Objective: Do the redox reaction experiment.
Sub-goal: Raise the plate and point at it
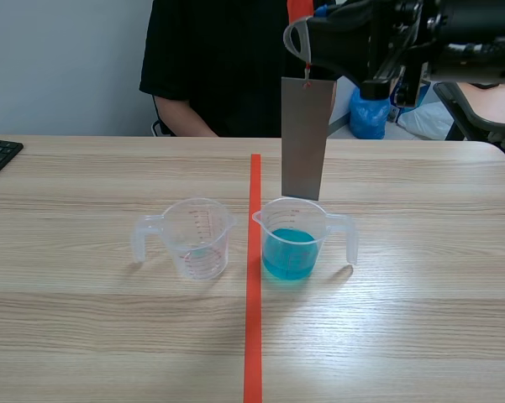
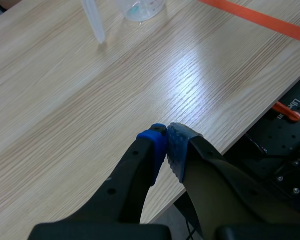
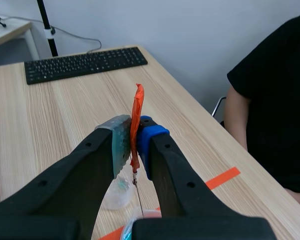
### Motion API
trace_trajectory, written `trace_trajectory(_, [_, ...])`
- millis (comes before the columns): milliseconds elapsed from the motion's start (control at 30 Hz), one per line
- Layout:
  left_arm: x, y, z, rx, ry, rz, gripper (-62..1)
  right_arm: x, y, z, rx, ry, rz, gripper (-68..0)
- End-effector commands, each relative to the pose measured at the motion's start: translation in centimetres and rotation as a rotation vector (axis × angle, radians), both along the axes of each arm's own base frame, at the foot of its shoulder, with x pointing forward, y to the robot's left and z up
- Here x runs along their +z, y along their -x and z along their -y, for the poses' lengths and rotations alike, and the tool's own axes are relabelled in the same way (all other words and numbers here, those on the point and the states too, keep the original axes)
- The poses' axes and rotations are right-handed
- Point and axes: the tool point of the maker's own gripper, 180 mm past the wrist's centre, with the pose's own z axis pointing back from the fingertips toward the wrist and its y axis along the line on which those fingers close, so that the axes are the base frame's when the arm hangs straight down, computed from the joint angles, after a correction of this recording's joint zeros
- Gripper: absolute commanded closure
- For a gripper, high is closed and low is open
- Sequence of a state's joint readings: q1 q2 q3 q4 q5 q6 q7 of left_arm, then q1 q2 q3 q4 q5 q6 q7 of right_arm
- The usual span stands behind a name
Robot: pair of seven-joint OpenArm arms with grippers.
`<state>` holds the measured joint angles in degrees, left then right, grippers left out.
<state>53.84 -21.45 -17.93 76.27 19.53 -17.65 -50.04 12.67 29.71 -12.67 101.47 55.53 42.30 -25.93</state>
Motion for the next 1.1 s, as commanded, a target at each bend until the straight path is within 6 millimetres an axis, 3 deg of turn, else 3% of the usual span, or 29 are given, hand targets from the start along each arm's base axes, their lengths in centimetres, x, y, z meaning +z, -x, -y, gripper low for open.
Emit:
trace_trajectory(0, [0.7, 0.4, 0.1, -0.012, 0.014, 0.01, -3.9, 2.0, 0.0, 0.3, 0.006, -0.019, 0.05, -1.7])
trace_trajectory(300, [0.7, 0.5, -0.1, -0.028, 0.003, 0.003, -3.9, 2.5, -0.1, 0.8, -0.005, -0.021, 0.054, -1.7])
trace_trajectory(400, [1.3, -0.4, -0.9, -0.025, 0.011, 0.021, -3.9, 2.5, -0.1, 0.8, -0.005, -0.019, 0.053, -1.7])
trace_trajectory(533, [2.9, -2.9, -2.1, -0.016, 0.05, 0.064, -3.8, 2.3, 0.0, 0.7, -0.005, -0.021, 0.048, -1.7])
trace_trajectory(800, [6.3, -9.3, -1.9, -0.106, 0.208, 0.06, -3.8, 2.3, 0.0, 0.7, -0.004, -0.021, 0.047, -1.7])
trace_trajectory(900, [7.7, -11.8, -1.3, -0.121, 0.262, 0.083, -3.8, 2.3, 0.0, 0.7, -0.004, -0.021, 0.047, -1.7])
trace_trajectory(1067, [7.4, -14.6, 1.4, -0.182, 0.265, 0.062, -3.8, 2.3, 0.0, 0.7, -0.004, -0.021, 0.047, -1.7])
